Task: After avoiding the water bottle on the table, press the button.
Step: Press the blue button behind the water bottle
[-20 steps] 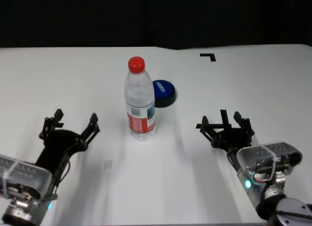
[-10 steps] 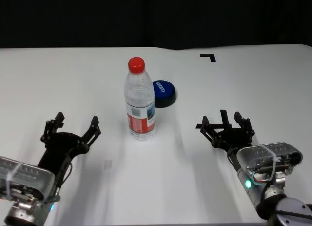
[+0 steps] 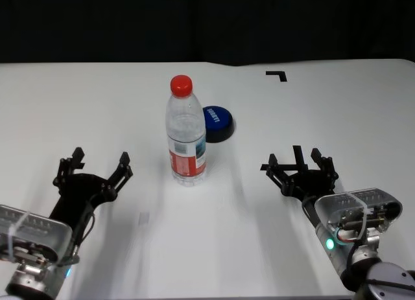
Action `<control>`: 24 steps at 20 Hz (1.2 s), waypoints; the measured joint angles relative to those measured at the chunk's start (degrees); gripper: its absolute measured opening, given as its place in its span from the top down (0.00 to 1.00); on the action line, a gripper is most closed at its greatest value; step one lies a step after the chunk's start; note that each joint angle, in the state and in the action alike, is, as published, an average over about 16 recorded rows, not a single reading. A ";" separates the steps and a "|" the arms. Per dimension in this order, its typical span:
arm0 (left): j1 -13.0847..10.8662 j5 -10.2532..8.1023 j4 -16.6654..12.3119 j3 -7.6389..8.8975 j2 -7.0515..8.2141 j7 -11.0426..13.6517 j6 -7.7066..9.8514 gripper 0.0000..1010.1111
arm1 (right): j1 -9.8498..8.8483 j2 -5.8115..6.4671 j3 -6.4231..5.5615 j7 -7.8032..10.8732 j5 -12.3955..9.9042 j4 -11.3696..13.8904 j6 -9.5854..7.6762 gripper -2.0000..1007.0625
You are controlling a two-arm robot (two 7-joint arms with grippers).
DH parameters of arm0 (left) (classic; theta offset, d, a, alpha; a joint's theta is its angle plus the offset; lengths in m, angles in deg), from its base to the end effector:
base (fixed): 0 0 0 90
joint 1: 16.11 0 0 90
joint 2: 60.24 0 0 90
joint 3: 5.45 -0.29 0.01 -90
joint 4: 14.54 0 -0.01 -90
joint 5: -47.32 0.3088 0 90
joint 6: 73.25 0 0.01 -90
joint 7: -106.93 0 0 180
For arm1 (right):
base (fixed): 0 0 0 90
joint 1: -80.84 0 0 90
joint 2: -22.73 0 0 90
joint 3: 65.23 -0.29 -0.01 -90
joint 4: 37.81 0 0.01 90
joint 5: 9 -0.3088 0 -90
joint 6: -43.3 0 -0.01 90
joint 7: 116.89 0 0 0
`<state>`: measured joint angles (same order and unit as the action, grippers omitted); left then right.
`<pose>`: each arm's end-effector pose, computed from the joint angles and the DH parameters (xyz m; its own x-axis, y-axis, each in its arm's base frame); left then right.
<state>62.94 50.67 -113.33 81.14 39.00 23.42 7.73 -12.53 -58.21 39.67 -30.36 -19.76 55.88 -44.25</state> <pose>0.2723 0.0208 -0.3068 0.2019 0.9557 0.2142 -0.9713 0.2234 -0.0817 0.3002 0.0395 -0.3070 0.2028 -0.9779 -0.0509 0.9792 0.2028 0.0060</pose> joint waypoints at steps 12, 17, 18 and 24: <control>2.63 -0.59 1.68 0.28 0.61 1.02 0.88 0.01 | 0.00 0.00 0.00 0.00 0.00 0.00 0.00 0.00; 4.33 -0.94 2.83 0.20 1.17 1.68 1.59 0.01 | 0.00 0.01 0.00 0.00 0.00 0.00 0.00 0.00; 4.69 -0.98 3.07 0.17 1.27 1.77 1.77 0.01 | 0.00 0.01 0.00 0.00 0.00 0.00 0.00 0.00; 6.79 -1.04 4.43 -0.10 1.82 2.14 2.94 0.01 | 0.00 0.01 0.00 0.00 0.00 0.00 0.00 0.00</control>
<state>69.73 49.63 -108.91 81.04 40.82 25.56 10.67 -12.53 -58.20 39.67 -30.36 -19.76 55.88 -44.25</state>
